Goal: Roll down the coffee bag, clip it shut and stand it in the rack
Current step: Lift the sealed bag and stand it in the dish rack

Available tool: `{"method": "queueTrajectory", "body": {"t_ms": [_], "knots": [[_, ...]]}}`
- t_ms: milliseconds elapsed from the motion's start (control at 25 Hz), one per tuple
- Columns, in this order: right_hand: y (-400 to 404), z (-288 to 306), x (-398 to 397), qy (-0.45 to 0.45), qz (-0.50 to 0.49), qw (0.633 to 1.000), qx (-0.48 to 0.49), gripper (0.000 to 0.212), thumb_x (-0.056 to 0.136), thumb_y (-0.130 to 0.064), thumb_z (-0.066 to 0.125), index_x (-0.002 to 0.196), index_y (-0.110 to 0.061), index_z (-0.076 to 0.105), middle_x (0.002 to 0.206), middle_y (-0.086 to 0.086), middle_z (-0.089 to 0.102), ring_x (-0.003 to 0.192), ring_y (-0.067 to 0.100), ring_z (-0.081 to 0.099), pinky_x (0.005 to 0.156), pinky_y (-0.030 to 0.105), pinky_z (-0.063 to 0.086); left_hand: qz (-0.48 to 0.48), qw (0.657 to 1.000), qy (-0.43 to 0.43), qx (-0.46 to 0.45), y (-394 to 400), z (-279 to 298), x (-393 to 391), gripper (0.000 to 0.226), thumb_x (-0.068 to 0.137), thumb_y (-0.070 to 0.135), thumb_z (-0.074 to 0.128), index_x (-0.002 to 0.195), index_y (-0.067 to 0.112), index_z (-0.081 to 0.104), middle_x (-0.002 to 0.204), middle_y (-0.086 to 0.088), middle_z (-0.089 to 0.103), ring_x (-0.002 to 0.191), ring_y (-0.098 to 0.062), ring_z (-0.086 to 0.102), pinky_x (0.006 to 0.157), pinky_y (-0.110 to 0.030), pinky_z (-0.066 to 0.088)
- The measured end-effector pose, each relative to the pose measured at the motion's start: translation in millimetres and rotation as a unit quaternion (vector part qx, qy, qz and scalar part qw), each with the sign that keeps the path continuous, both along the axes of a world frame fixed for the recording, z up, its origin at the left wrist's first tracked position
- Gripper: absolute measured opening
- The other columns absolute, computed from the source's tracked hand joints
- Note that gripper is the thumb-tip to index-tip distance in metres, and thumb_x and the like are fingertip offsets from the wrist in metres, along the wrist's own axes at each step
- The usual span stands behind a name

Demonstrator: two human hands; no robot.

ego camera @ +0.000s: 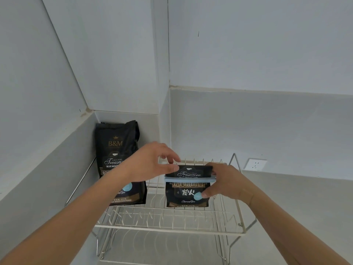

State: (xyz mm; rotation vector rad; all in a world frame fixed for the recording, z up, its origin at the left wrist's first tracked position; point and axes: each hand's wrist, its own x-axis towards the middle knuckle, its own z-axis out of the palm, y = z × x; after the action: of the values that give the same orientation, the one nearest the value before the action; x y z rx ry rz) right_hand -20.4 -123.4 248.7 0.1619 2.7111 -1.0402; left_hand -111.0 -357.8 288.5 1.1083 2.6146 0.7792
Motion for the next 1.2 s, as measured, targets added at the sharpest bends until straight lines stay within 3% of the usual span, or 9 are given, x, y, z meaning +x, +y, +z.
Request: {"method": "queueTrajectory", "body": {"t_ms": [200, 360, 720, 800, 840, 920, 1000, 1080, 1200], "knots": [[0, 7, -5, 0.015, 0.024, 0.999, 0.042, 0.068, 0.057, -0.029, 0.087, 0.116, -0.027, 0.054, 0.109, -0.006, 0.068, 0.097, 0.016, 0.062, 0.078, 0.029, 0.051, -0.055, 0.991, 0.026, -0.118, 20, 11, -6, 0.016, 0.085, 0.036, 0.069, 0.100, 0.032, 0.071, 0.092, 0.012, 0.066, 0.084, -0.007, 0.055, 0.076, -0.027, 0.046], [2, 9, -11, 0.014, 0.048, 0.997, 0.065, 0.072, 0.054, -0.034, 0.087, 0.114, -0.033, 0.047, 0.109, -0.007, 0.067, 0.095, 0.016, 0.061, 0.081, 0.030, 0.051, -0.060, 0.990, 0.029, -0.121, 24, 15, -9, 0.014, 0.084, 0.033, 0.070, 0.097, 0.028, 0.072, 0.091, 0.010, 0.071, 0.086, -0.007, 0.059, 0.077, -0.022, 0.037], [19, 11, -23, 0.041, 0.045, 0.984, 0.170, 0.057, 0.055, -0.050, 0.081, 0.104, -0.032, 0.058, 0.100, -0.009, 0.068, 0.094, 0.014, 0.056, 0.077, 0.035, 0.050, -0.055, 0.993, 0.018, -0.101, 36, 19, -20, 0.015, 0.085, 0.033, 0.069, 0.099, 0.027, 0.072, 0.088, 0.011, 0.067, 0.085, -0.007, 0.056, 0.077, -0.025, 0.044], [22, 8, -25, 0.053, 0.038, 0.980, 0.188, 0.056, 0.055, -0.054, 0.080, 0.103, -0.032, 0.059, 0.095, -0.009, 0.065, 0.095, 0.014, 0.051, 0.080, 0.035, 0.047, -0.058, 0.993, 0.020, -0.105, 41, 17, -22, 0.017, 0.086, 0.033, 0.068, 0.101, 0.026, 0.072, 0.090, 0.009, 0.067, 0.087, -0.010, 0.057, 0.081, -0.029, 0.046], [24, 6, -26, 0.061, 0.037, 0.978, 0.194, 0.056, 0.055, -0.055, 0.079, 0.102, -0.032, 0.060, 0.092, -0.010, 0.063, 0.097, 0.015, 0.050, 0.090, 0.038, 0.043, -0.059, 0.993, 0.019, -0.104, 42, 16, -23, 0.017, 0.086, 0.033, 0.068, 0.101, 0.026, 0.072, 0.090, 0.008, 0.067, 0.088, -0.011, 0.057, 0.083, -0.031, 0.047], [28, 4, -29, 0.066, 0.044, 0.973, 0.215, 0.057, 0.056, -0.059, 0.075, 0.103, -0.031, 0.060, 0.095, -0.010, 0.066, 0.103, 0.016, 0.051, 0.114, 0.046, 0.020, -0.057, 0.994, 0.012, -0.095, 42, 15, -26, 0.017, 0.086, 0.032, 0.069, 0.101, 0.026, 0.072, 0.091, 0.008, 0.067, 0.088, -0.010, 0.057, 0.085, -0.033, 0.048], [31, 4, -31, 0.052, 0.041, 0.972, 0.225, 0.060, 0.056, -0.062, 0.074, 0.105, -0.032, 0.059, 0.102, -0.009, 0.069, 0.110, 0.017, 0.052, 0.117, 0.054, 0.001, -0.054, 0.995, 0.006, -0.087, 42, 14, -29, 0.017, 0.086, 0.031, 0.068, 0.102, 0.026, 0.072, 0.092, 0.009, 0.068, 0.087, -0.009, 0.056, 0.085, -0.033, 0.048], [33, 5, -34, 0.036, 0.024, 0.977, 0.209, 0.062, 0.056, -0.062, 0.075, 0.107, -0.031, 0.060, 0.107, -0.009, 0.070, 0.110, 0.017, 0.054, 0.115, 0.058, 0.001, -0.051, 0.994, 0.029, -0.087, 42, 12, -33, 0.016, 0.087, 0.032, 0.067, 0.102, 0.027, 0.071, 0.093, 0.011, 0.068, 0.088, -0.009, 0.056, 0.087, -0.034, 0.046], [37, 8, -38, 0.032, 0.014, 0.982, 0.185, 0.057, 0.056, -0.057, 0.079, 0.104, -0.031, 0.062, 0.105, -0.009, 0.071, 0.102, 0.017, 0.057, 0.114, 0.060, 0.011, -0.043, 0.996, 0.055, -0.063, 42, 8, -37, 0.011, 0.088, 0.031, 0.067, 0.097, 0.030, 0.071, 0.091, 0.012, 0.068, 0.087, -0.007, 0.053, 0.085, -0.033, 0.045]]}}
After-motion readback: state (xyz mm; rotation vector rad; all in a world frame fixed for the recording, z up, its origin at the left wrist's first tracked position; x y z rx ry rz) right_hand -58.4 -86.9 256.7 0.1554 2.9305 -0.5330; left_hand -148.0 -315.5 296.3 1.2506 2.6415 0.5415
